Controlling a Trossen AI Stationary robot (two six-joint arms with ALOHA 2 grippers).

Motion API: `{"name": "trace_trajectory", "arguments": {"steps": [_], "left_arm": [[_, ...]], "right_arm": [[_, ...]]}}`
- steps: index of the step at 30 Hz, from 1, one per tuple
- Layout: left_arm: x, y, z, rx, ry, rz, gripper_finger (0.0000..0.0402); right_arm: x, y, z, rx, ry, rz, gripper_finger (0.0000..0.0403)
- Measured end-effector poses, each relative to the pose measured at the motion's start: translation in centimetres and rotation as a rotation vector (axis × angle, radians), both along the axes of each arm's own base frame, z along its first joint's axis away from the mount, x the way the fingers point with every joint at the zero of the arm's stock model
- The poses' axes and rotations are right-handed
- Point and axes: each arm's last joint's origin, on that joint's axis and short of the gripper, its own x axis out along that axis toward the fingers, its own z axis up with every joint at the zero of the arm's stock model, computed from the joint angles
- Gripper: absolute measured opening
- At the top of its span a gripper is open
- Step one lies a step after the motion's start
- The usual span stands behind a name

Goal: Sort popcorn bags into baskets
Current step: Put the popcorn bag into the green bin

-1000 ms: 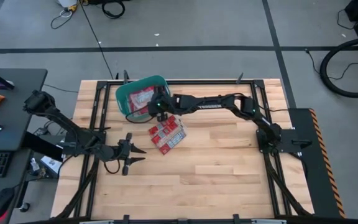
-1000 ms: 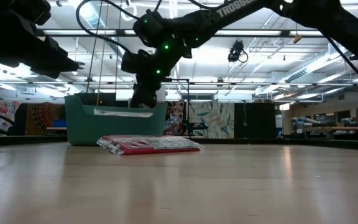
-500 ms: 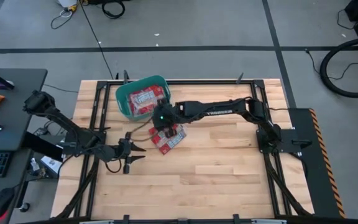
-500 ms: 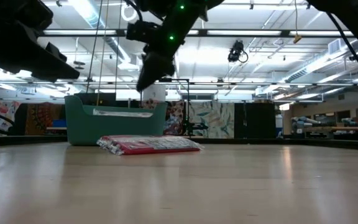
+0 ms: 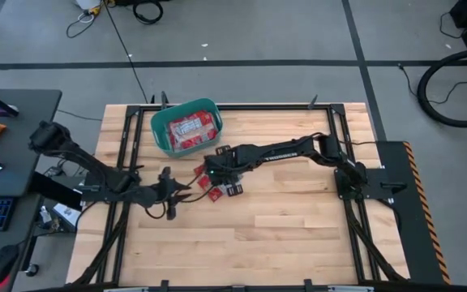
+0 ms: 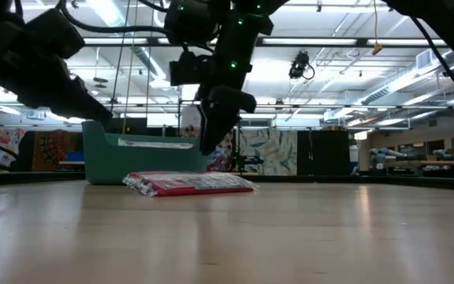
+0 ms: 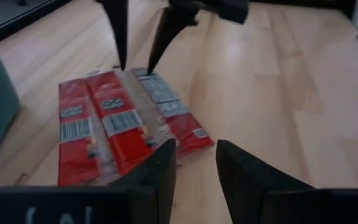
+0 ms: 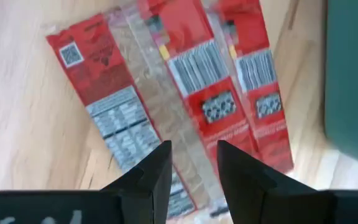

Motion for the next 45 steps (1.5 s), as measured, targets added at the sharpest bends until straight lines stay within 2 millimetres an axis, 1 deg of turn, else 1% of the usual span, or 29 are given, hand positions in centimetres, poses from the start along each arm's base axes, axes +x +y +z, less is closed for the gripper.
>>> {"name": "trace_trajectory", "arguments": {"steps": [2,6,11,16,18,20,24,26,32,35,38,41,45], "left_arm": [[0.3,0.2,-0.4,0.000,0.018,0.023,0.0121],[1.0,0.7,-1.5,0.024,0.061,0.066,0.0121],[1.9,1.2,-2.4,0.033,0.077,0.109,0.0121],[2.8,1.8,-2.7,0.059,0.030,0.192,0.0121],[3.2,2.0,-2.8,0.052,0.007,0.211,0.0121],[3.5,2.1,-3.1,0.048,-0.001,0.222,0.0121],[4.1,2.4,-4.0,0.046,-0.005,0.245,0.0121],[4.4,2.6,-4.4,0.043,-0.013,0.258,0.0121],[4.9,3.2,-5.4,0.051,0.007,0.293,0.0121],[5.2,3.3,-5.7,0.054,0.019,0.299,0.0121],[5.5,3.3,-5.7,0.046,0.024,0.283,0.0121],[5.8,3.2,-5.5,0.048,0.029,0.238,0.0121],[6.1,3.0,-5.4,0.051,0.034,0.176,0.0121]], "right_arm": [[-0.2,0.3,-0.2,0.006,0.005,-0.016,0.0136],[-1.0,0.8,-1.9,-0.055,0.074,-0.032,0.0140],[-1.4,1.5,-3.4,-0.084,0.078,-0.020,0.0140],[-1.9,4.5,-5.0,-0.263,0.055,0.050,0.0134],[-1.9,5.4,-5.5,-0.283,0.026,0.070,0.0133],[-2.3,6.2,-6.0,-0.289,0.033,0.084,0.0133],[-2.7,7.0,-6.7,-0.320,0.007,0.090,0.0133],[-2.8,7.2,-7.3,-0.343,-0.011,0.101,0.0132],[-2.8,7.1,-8.2,-0.354,-0.080,0.138,0.0134],[-2.9,7.0,-8.6,-0.360,-0.087,0.135,0.0134],[-3.0,6.5,-9.1,-0.358,-0.093,0.152,0.0126],[-3.0,6.1,-9.4,-0.362,-0.106,0.161,0.0100],[-2.9,5.7,-9.7,-0.338,-0.109,0.159,0.0036]]}}
